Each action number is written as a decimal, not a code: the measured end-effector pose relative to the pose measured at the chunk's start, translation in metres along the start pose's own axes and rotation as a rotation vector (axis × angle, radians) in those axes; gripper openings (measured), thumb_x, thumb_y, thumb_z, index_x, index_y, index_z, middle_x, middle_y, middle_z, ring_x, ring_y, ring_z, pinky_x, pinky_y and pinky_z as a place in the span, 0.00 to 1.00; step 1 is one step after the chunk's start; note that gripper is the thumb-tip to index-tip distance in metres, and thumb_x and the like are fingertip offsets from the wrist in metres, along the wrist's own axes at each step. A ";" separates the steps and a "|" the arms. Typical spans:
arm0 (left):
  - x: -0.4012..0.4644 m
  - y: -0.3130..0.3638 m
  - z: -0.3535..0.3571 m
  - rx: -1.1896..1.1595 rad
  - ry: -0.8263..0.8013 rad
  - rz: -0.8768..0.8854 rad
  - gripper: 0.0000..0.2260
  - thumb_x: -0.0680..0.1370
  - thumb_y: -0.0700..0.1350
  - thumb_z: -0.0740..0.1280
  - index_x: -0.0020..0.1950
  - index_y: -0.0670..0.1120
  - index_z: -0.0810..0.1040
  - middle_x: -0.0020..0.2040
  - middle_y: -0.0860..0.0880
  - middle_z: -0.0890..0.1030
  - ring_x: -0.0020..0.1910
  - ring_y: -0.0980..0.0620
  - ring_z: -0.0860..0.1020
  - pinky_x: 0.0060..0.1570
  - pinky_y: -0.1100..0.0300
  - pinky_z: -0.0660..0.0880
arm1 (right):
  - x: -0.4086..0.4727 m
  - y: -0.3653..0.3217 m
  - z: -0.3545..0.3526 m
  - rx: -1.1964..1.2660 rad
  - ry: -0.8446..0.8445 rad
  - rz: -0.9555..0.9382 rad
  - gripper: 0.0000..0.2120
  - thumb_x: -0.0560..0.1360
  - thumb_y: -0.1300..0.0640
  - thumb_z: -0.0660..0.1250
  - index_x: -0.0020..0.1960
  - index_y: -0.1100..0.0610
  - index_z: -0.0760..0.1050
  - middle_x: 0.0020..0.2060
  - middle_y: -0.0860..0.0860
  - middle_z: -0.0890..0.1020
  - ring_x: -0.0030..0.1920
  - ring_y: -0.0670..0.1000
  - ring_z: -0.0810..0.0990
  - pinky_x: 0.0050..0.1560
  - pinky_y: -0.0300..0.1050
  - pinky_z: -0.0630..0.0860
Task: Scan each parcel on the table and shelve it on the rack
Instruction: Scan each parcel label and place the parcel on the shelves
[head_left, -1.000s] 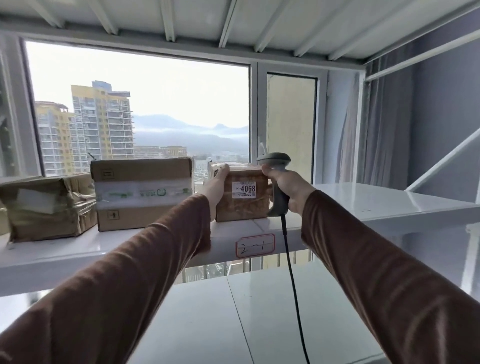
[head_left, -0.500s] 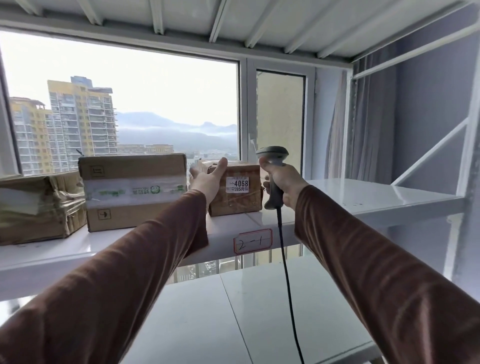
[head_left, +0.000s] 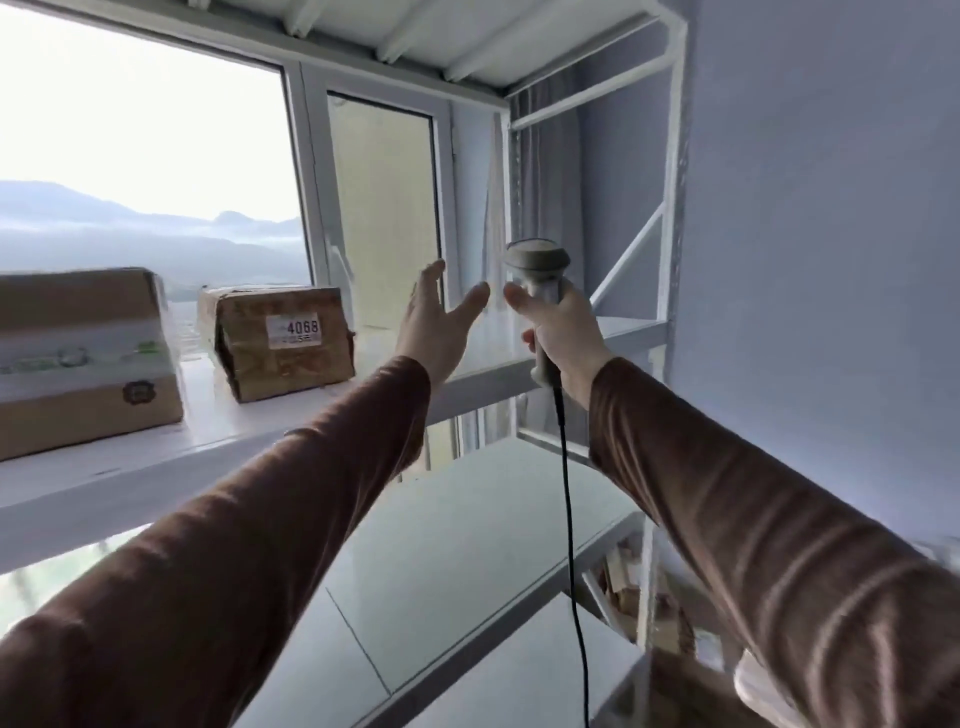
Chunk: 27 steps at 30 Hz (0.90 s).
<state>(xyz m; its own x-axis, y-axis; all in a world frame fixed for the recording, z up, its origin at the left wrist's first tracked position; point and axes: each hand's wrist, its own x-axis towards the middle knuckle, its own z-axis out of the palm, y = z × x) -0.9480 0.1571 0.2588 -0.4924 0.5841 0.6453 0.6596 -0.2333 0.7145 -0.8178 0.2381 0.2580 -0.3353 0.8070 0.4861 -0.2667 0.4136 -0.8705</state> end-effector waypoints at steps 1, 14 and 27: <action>-0.004 0.003 0.023 -0.041 -0.042 -0.012 0.32 0.81 0.59 0.67 0.82 0.49 0.62 0.81 0.47 0.65 0.79 0.47 0.64 0.74 0.52 0.63 | -0.005 0.001 -0.023 -0.028 0.050 -0.012 0.16 0.76 0.48 0.76 0.58 0.54 0.78 0.38 0.47 0.80 0.32 0.46 0.75 0.30 0.39 0.73; -0.136 0.088 0.338 -0.470 -0.644 -0.156 0.28 0.82 0.54 0.69 0.79 0.46 0.67 0.78 0.47 0.70 0.74 0.51 0.70 0.62 0.62 0.66 | -0.125 0.009 -0.355 -0.375 0.609 0.070 0.11 0.78 0.49 0.72 0.57 0.52 0.78 0.43 0.52 0.83 0.28 0.46 0.73 0.32 0.43 0.75; -0.287 0.173 0.609 -0.429 -0.956 -0.210 0.29 0.84 0.54 0.66 0.81 0.45 0.63 0.80 0.46 0.67 0.78 0.47 0.67 0.66 0.60 0.64 | -0.219 0.052 -0.657 -0.470 0.771 0.297 0.10 0.79 0.49 0.71 0.57 0.52 0.77 0.43 0.50 0.84 0.30 0.41 0.75 0.35 0.40 0.73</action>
<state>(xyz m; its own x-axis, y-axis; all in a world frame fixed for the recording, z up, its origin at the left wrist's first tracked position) -0.3467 0.4223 0.0322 0.2002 0.9679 0.1518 0.2664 -0.2028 0.9423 -0.1646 0.3594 0.0557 0.4027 0.8928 0.2016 0.1807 0.1383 -0.9738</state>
